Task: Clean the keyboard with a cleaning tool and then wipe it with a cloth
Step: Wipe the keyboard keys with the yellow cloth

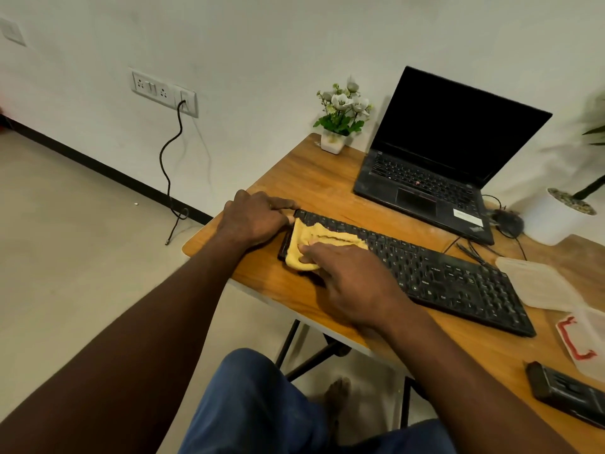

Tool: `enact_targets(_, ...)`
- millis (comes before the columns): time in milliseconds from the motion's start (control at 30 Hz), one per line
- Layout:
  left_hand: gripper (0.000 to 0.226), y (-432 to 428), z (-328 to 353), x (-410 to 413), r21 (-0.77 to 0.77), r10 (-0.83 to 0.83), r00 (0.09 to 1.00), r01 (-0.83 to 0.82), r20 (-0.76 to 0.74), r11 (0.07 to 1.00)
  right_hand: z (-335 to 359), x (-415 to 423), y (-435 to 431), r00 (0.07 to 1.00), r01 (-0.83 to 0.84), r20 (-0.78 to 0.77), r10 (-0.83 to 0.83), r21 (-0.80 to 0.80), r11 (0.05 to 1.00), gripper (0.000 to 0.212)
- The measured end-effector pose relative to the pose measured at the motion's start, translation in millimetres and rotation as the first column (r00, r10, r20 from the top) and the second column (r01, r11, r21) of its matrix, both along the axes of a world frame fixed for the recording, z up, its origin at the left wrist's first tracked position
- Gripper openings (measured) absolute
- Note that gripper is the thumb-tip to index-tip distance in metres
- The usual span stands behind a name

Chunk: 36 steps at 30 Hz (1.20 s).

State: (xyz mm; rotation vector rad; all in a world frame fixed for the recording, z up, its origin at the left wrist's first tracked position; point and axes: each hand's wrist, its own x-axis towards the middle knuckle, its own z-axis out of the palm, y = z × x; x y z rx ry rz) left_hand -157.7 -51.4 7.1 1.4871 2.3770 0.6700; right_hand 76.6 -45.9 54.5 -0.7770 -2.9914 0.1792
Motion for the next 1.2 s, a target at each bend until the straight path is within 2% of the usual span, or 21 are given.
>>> enact_targets(67, 0.036, -3.2, 0.9, 1.5, 0.019, -0.001, 1.0, 0.001, -0.013, 1.0, 4.2, 19.7, 13.4, 1.0, -0.015, -0.007, 0.015, -0.02, 1.0, 0.041)
enact_targets(133, 0.038, -6.5, 1.1, 4.4, 0.051, 0.001, 0.999, 0.001, -0.046, 0.999, 6.6, 38.7, 30.6, 0.98, 0.095, -0.176, -0.094, -0.006, 0.995, 0.032)
enact_targets(167, 0.04, -8.6, 0.4, 7.0, 0.065, -0.001, 0.997, 0.005, -0.071, 0.998, 7.8, 45.6, 38.5, 0.931, 0.213, -0.306, -0.201, 0.007, 0.977, 0.027)
enact_targets(200, 0.042, -11.4, 0.0, 10.3, 0.077, -0.006, 0.996, 0.013, -0.088, 0.997, 10.4, 50.3, 44.8, 0.834, 0.352, -0.45, -0.32, -0.012, 0.936, 0.023)
enact_targets(233, 0.044, -14.4, -0.9, 14.0, 0.091, -0.013, 0.996, 0.021, -0.083, 0.996, 13.3, 51.9, 49.4, 0.695, 0.481, -0.583, -0.422, -0.061, 0.875, 0.02)
enact_targets(267, 0.045, -18.8, -2.1, 17.6, 0.107, -0.02, 0.998, 0.027, -0.066, 0.994, 15.7, 50.0, 50.9, 0.562, 0.568, -0.675, -0.479, -0.107, 0.816, 0.019)
enact_targets(300, 0.046, -22.9, -4.5, 21.1, 0.12, -0.028, 0.998, 0.035, -0.053, 0.992, 16.3, 45.0, 50.9, 0.494, 0.603, -0.723, -0.483, -0.115, 0.789, 0.02)
enact_targets(333, 0.047, -27.0, -7.3, 24.0, 0.123, -0.038, 0.998, 0.045, -0.056, 0.991, 14.8, 37.2, 47.9, 0.514, 0.587, -0.725, -0.458, -0.092, 0.805, 0.022)
enact_targets(433, 0.048, -34.8, -12.3, 29.1, 0.093, -0.056, 0.994, 0.065, -0.097, 0.993, -3.0, 4.7, 29.2, 0.807, 0.331, -0.522, -0.275, 0.015, 0.944, 0.029)
enact_targets(467, 0.048, -35.9, -12.3, 30.6, 0.08, -0.06, 0.992, 0.068, -0.107, 0.994, -11.3, -4.5, 23.3, 0.878, 0.229, -0.439, -0.191, 0.035, 0.973, 0.03)
enact_targets(533, 0.048, -37.6, -12.0, 32.0, 0.054, -0.072, 0.988, 0.08, -0.138, 0.995, -22.9, -20.3, 15.8, 0.942, 0.068, -0.334, -0.037, 0.081, 0.994, 0.029)
enact_targets(733, 0.048, -35.8, -13.3, 31.6, 0.024, -0.078, 0.981, 0.083, -0.176, 0.996, -20.1, -17.6, 27.0, 0.968, -0.068, -0.222, 0.117, 0.214, 0.974, 0.027)
enact_targets(800, 0.049, -35.3, -13.3, 32.3, 0.015, -0.081, 0.979, 0.085, -0.19, 0.996, -20.4, -10.5, 28.9, 0.975, -0.041, -0.204, 0.089, 0.231, 0.972, 0.029)
enact_targets(1000, 0.053, -36.0, -13.9, 32.3, 0.013, -0.082, 0.976, 0.086, -0.204, 0.996, -27.6, -31.1, 19.7, 0.942, 0.099, -0.328, -0.075, 0.056, 0.994, 0.028)
enact_targets(1200, 0.05, -35.9, -11.2, 34.7, 0.022, -0.075, 0.979, 0.08, -0.19, 0.997, -8.1, -19.4, 34.8, 0.951, 0.188, -0.248, -0.184, -0.008, 0.982, 0.025)
